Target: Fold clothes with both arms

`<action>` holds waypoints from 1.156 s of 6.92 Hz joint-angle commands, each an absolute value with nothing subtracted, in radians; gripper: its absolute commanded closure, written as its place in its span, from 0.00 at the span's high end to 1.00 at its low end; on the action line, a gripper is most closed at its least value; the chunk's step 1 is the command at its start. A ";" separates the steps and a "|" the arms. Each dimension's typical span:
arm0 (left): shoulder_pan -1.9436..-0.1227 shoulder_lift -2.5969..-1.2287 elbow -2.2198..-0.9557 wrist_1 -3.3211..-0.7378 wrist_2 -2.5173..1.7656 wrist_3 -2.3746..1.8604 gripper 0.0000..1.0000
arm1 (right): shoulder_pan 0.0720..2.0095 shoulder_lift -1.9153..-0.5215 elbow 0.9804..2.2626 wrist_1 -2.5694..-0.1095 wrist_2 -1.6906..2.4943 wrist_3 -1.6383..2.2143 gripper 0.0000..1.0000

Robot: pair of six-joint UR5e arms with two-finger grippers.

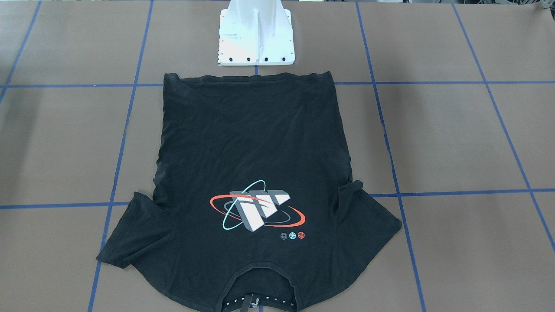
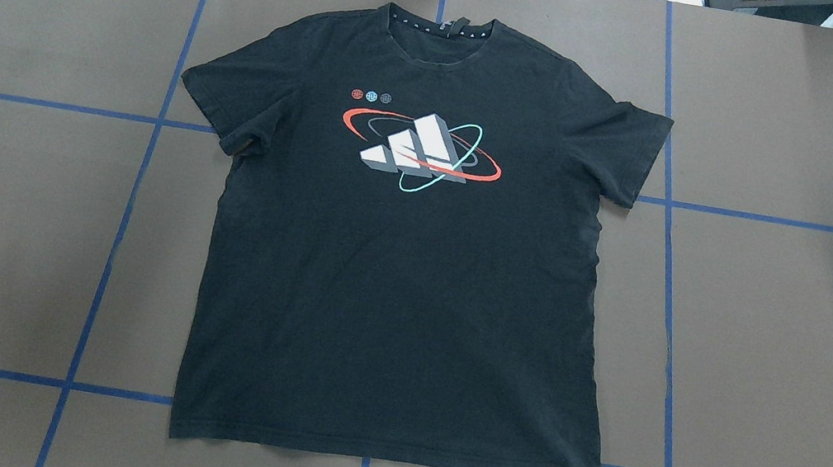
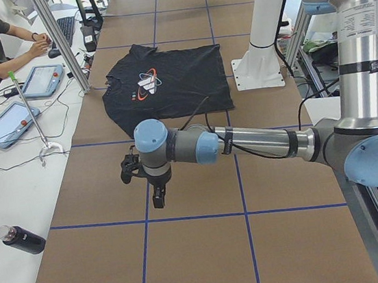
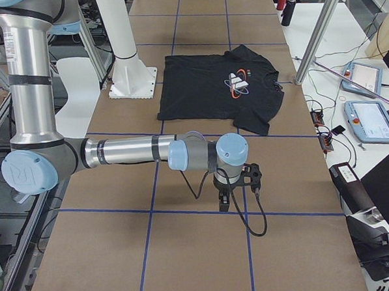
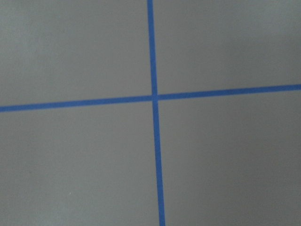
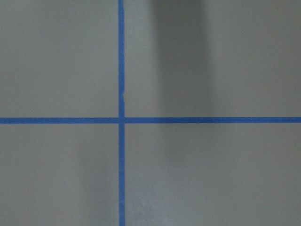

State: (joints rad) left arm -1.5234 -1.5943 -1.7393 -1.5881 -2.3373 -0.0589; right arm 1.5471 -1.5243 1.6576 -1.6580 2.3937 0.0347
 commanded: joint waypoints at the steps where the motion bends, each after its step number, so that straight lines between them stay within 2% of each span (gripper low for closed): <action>1: -1.497 -1.783 -1.740 -1.595 -2.373 -0.163 1.00 | 1.467 -1.460 1.658 -1.643 2.396 0.055 1.00; 2: -1.450 -1.839 -1.726 -1.627 -2.425 -0.223 1.00 | 1.407 -1.395 1.649 -1.623 2.396 0.105 1.00; 4: -1.301 -1.847 -1.683 -1.831 -2.424 -0.343 1.00 | 1.271 -1.202 1.634 -1.612 2.382 0.361 1.00; 5: -1.290 -1.882 -1.663 -1.933 -2.424 -0.442 1.00 | 1.229 -1.125 1.578 -1.582 2.382 0.397 1.00; 6: -1.264 -1.926 -1.560 -2.032 -2.424 -0.474 1.00 | 1.203 -1.108 1.504 -1.399 2.356 0.412 1.00; 8: -1.212 -1.962 -1.412 -2.292 -2.340 -0.576 0.99 | 1.192 -1.071 1.258 -1.020 2.333 0.521 1.00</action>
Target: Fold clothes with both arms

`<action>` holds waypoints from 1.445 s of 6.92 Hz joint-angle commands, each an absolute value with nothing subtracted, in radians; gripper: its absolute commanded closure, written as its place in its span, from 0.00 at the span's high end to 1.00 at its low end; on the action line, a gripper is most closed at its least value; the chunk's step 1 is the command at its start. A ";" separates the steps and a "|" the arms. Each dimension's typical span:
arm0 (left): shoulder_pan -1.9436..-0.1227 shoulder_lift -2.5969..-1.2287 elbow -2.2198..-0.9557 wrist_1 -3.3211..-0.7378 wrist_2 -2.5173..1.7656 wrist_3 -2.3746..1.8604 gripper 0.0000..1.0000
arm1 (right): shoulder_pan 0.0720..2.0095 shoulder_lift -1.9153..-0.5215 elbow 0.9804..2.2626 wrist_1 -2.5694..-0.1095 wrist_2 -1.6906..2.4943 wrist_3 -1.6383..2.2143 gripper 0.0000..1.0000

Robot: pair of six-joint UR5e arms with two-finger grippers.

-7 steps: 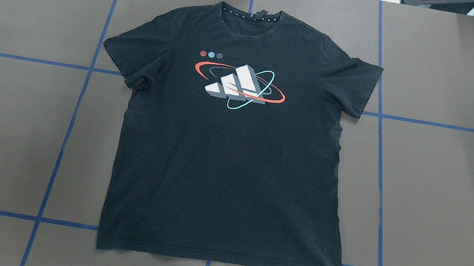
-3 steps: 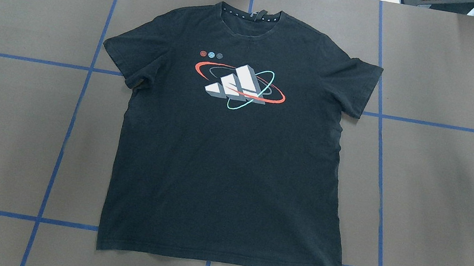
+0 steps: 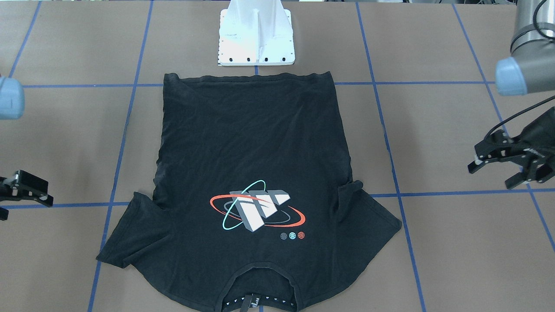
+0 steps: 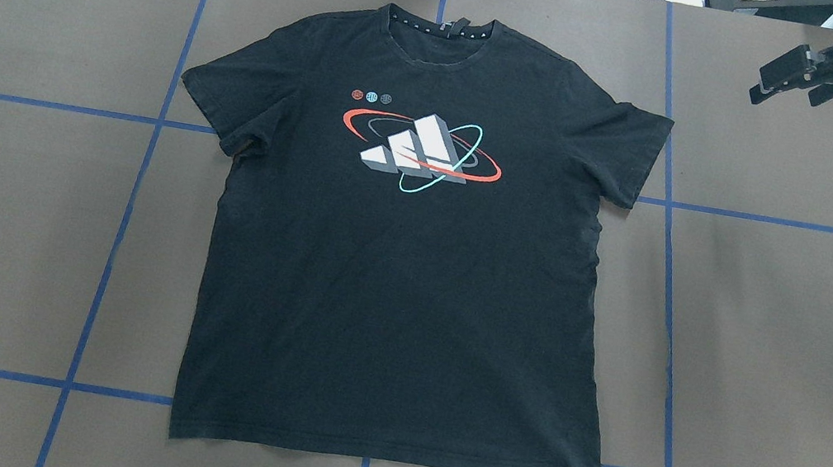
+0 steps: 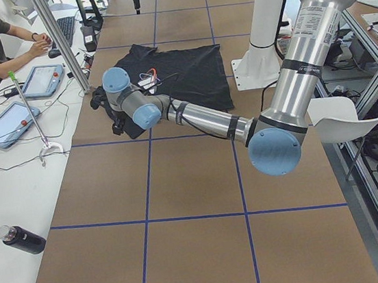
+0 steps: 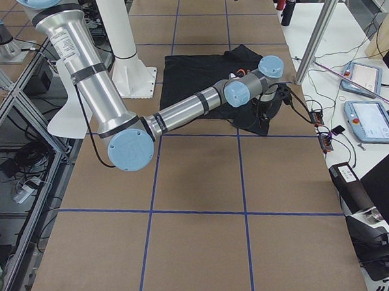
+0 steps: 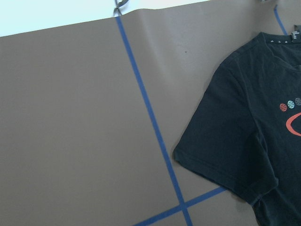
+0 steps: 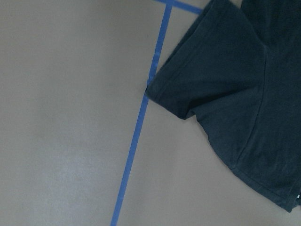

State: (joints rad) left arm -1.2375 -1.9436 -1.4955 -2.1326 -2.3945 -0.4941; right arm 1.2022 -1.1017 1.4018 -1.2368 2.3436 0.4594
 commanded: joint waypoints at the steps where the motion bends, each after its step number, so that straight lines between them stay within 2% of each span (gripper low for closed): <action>1: -1.180 -1.962 -1.351 -2.451 -2.289 -0.691 0.99 | 1.174 -1.037 1.167 -0.903 2.332 0.525 1.00; 2: -1.119 -1.973 -1.291 -2.597 -2.208 -0.795 0.99 | 1.151 -1.013 1.135 -0.850 2.312 0.526 1.00; 4: -1.069 -1.994 -1.262 -2.652 -2.116 -0.877 1.00 | 1.096 -1.002 1.132 -0.760 2.173 0.526 0.82; 8: -1.057 -2.000 -1.261 -2.652 -2.112 -0.899 1.00 | 1.026 -0.999 1.092 -0.750 2.089 0.543 0.79; 10: -1.049 -2.006 -1.261 -2.652 -2.100 -0.907 1.00 | 1.008 -0.979 1.031 -0.750 2.059 0.543 0.76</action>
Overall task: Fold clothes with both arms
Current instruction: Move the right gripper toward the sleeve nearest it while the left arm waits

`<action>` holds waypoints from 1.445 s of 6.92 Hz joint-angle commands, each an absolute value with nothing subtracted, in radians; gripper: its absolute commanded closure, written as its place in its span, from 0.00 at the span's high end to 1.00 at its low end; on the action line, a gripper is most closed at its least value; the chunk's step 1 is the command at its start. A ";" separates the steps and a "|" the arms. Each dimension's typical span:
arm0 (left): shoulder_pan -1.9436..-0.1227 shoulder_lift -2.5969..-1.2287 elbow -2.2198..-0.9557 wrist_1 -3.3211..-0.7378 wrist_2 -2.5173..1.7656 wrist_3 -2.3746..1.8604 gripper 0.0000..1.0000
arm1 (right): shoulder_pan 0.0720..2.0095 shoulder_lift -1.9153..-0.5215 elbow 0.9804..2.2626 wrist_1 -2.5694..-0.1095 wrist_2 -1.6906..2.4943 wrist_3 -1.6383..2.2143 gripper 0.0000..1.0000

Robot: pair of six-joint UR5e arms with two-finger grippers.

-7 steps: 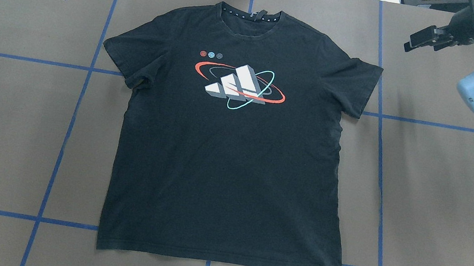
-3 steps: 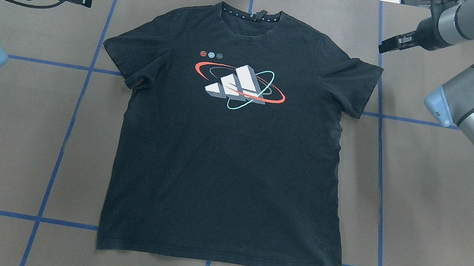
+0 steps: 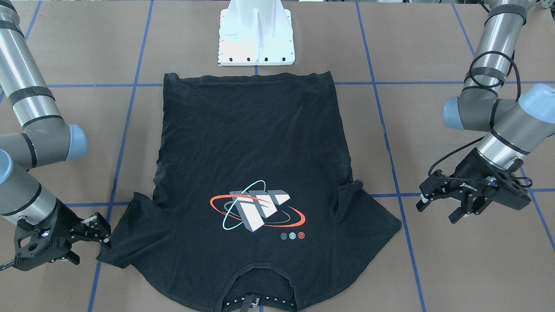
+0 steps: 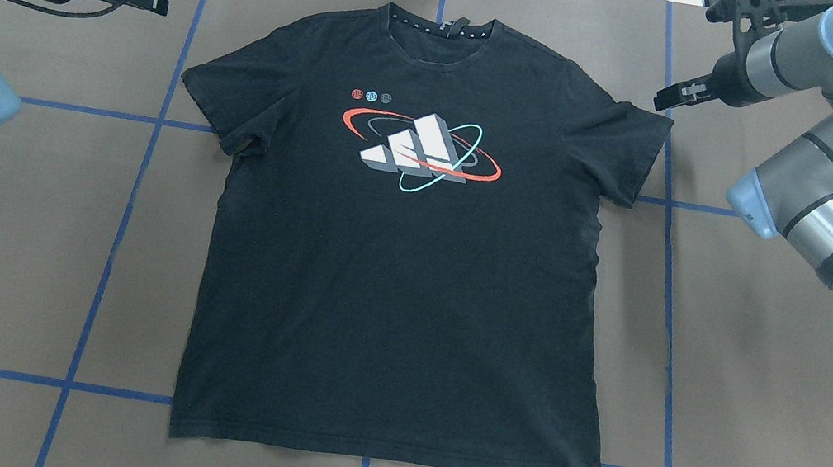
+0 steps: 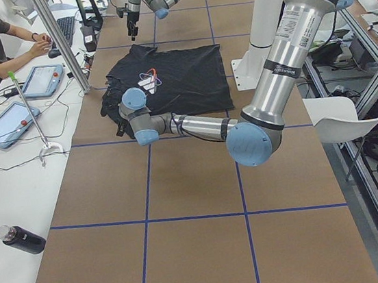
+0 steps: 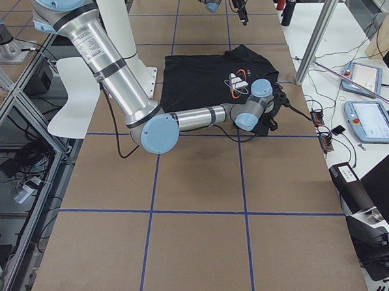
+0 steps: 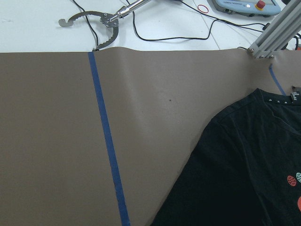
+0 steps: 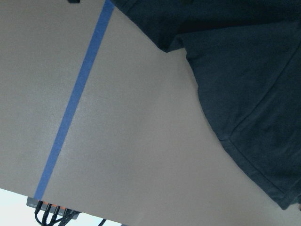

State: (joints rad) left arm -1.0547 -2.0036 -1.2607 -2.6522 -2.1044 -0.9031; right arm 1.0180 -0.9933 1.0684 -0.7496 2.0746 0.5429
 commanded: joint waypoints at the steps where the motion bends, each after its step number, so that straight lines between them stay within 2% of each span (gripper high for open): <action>1: -1.049 -2.006 -1.264 -2.652 -2.100 -0.913 1.00 | 0.988 -0.977 1.008 -0.747 2.045 0.543 0.76; 7: -1.048 -2.008 -1.262 -2.652 -2.100 -0.919 0.99 | 0.985 -0.948 0.966 -0.758 2.014 0.543 0.67; 10: -1.048 -2.006 -1.264 -2.652 -2.100 -0.920 1.00 | 0.979 -0.913 0.922 -0.758 2.003 0.543 0.67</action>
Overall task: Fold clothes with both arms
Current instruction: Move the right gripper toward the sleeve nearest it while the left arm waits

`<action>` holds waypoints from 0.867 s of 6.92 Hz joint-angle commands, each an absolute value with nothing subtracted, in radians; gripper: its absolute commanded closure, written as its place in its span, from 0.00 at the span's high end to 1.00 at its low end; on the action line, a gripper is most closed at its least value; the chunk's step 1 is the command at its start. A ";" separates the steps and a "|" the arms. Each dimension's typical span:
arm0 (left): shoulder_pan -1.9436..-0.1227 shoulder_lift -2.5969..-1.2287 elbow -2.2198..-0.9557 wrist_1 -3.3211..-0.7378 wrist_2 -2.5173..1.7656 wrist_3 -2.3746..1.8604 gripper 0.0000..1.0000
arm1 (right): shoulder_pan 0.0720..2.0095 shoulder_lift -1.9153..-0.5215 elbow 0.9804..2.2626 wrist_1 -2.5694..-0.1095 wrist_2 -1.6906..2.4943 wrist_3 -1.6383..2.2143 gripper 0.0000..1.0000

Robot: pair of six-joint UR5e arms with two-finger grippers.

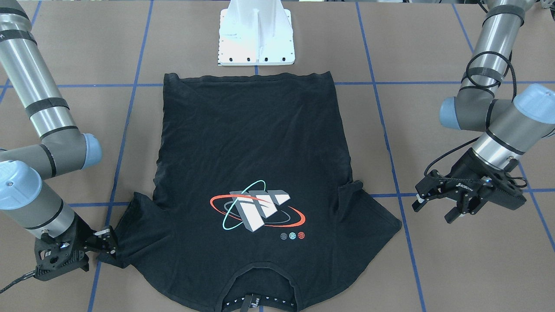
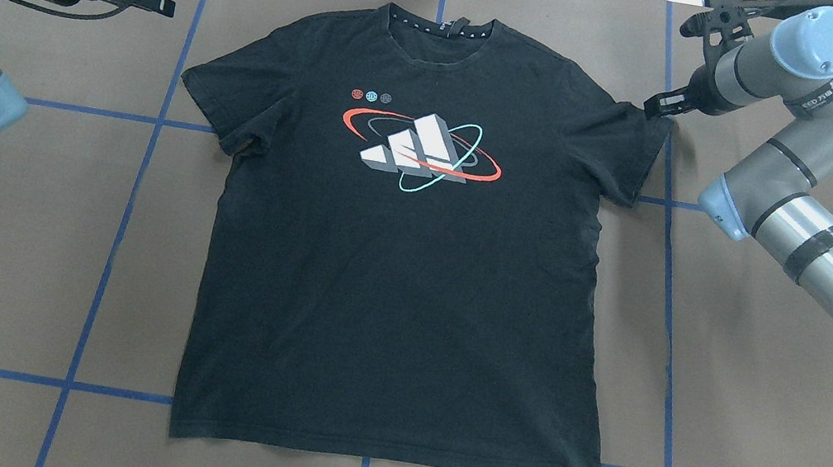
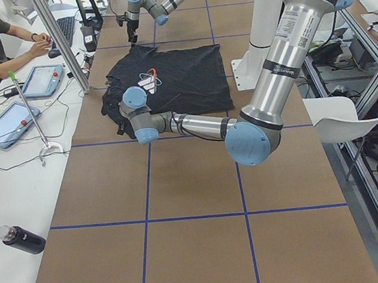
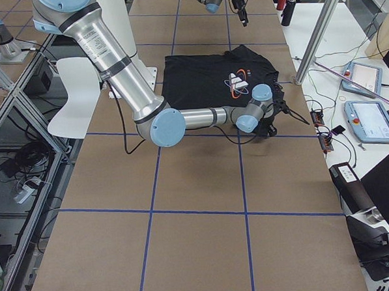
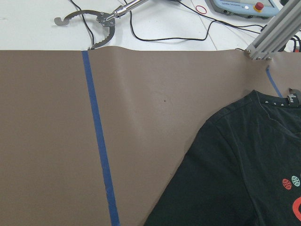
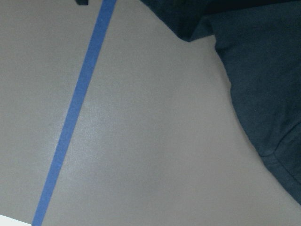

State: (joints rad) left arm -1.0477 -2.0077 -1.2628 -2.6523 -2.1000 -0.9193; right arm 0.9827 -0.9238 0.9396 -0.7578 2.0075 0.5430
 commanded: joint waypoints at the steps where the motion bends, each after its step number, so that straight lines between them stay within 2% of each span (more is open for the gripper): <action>1: -1.048 -2.006 -1.264 -2.652 -2.100 -0.920 1.00 | 0.977 -0.913 0.922 -0.758 2.003 0.543 0.67; 6: -1.049 -2.006 -1.272 -2.652 -2.100 -0.928 1.00 | 0.974 -0.922 0.922 -0.758 2.005 0.543 0.63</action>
State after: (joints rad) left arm -1.0487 -2.0065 -1.2689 -2.6522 -2.1000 -0.9259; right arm 0.9742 -0.9207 0.9213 -0.7588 2.0049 0.5430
